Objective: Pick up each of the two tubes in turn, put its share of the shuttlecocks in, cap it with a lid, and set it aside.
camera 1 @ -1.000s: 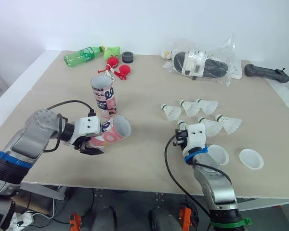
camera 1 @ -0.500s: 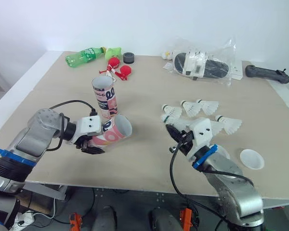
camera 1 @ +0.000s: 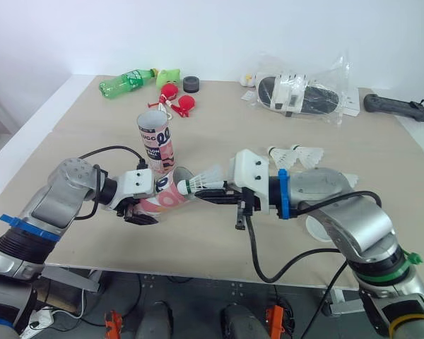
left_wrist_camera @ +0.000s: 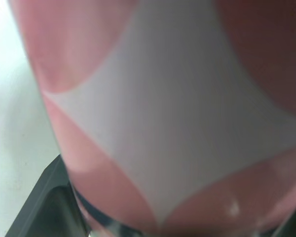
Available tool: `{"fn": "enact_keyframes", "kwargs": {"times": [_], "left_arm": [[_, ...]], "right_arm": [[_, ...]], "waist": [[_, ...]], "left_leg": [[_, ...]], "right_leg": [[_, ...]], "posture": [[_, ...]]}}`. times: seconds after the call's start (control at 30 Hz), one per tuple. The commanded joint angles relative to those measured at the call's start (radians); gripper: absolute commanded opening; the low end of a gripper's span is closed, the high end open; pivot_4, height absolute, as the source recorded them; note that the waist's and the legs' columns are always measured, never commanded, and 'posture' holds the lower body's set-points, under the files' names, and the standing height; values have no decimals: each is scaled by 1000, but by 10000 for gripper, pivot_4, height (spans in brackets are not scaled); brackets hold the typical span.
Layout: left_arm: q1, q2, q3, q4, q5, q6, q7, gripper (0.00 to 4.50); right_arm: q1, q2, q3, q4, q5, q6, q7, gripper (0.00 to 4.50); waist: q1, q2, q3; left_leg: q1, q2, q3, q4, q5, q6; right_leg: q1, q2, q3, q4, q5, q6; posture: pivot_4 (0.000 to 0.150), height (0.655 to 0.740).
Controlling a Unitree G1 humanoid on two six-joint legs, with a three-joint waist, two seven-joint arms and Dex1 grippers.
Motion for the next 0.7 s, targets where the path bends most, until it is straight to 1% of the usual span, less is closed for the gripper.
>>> {"fn": "enact_keyframes", "kwargs": {"times": [0.03, 0.1, 0.13, 0.2, 0.3, 0.37, 0.4, 0.43, 0.5, 0.53, 0.7], "left_arm": [[16, -6, -8, -20, 0, 5, 0, 33037], [18, -5, -8, -24, 0, 7, 1, 33037], [19, -5, -8, -24, 0, 7, 1, 33037], [20, -5, -7, -26, 0, 9, 2, 33037], [22, -9, -8, -30, 0, 13, 5, 33037], [22, -13, -9, -29, 2, 12, 6, 33037], [21, -15, -10, -27, 3, 12, 7, 33037], [20, -16, -11, -26, 3, 12, 7, 33037], [18, -18, -12, -24, 3, 11, 7, 33037], [18, -19, -12, -22, 4, 10, 6, 33037], [17, -24, -13, -15, 6, 9, 5, 33037]], "right_arm": [[-58, 39, 32, 34, -37, -39, 9, 1160], [-64, 47, 41, 48, -51, -44, 13, 1160], [-66, 51, 46, 55, -57, -48, 14, 3971], [-71, 60, 52, 63, -67, -54, 16, 10162], [-81, 76, 31, 66, -64, -56, 9, 22398], [-81, 76, 10, 62, -55, -49, 11, 28913], [-75, 66, -9, 55, -47, -44, 17, 35708], [-68, 55, -35, 48, -35, -36, 20, 35708], [-40, 31, -117, 26, 6, -11, 16, 42465], [-22, 21, -158, 14, 24, 4, 5, 44553], [99, -11, -344, -59, 103, 83, -67, 44553]], "waist": [[-1, 0, 0], [0, 0, 0], [0, 0, 0], [0, 0, 0], [0, 1, 0], [0, 1, 0], [0, 1, 0], [0, 1, 0], [2, 1, 0], [4, 1, 0], [8, 1, 0]], "left_leg": [[0, 0, 0, 0, 0, 0], [0, 0, 0, 0, 0, 0], [0, 0, 0, 0, 0, 0], [0, 0, 0, 0, 0, 0], [0, 0, 0, 0, 0, 0], [0, 0, 0, 0, 0, 0], [0, 0, 0, 0, 0, 0], [0, 0, 0, 0, 0, 0], [-1, 0, 0, 0, 0, 0], [-1, 0, 0, 0, 0, 0], [-1, 0, 0, -1, 0, 0]], "right_leg": [[0, 0, 0, 0, 1, 0], [0, 0, 0, 0, 1, 0], [0, 0, 0, 0, 1, 0], [0, 0, 0, 0, 0, 1], [0, 0, 0, 0, 0, 0], [0, 0, 0, 0, 0, 0], [0, 0, 0, 0, 0, 0], [0, 0, 0, 0, 0, 0], [0, 0, 0, 0, 0, 1], [0, 0, 0, 0, 0, 1], [0, 0, 0, 0, 0, 1]], "posture": [[1500, 7400], [1500, 7400], [1500, 7400], [1500, 7400], [1500, 7400], [1500, 7400], [1500, 7400], [1500, 7400], [1500, 7400], [1500, 7400], [1500, 7400]]}}
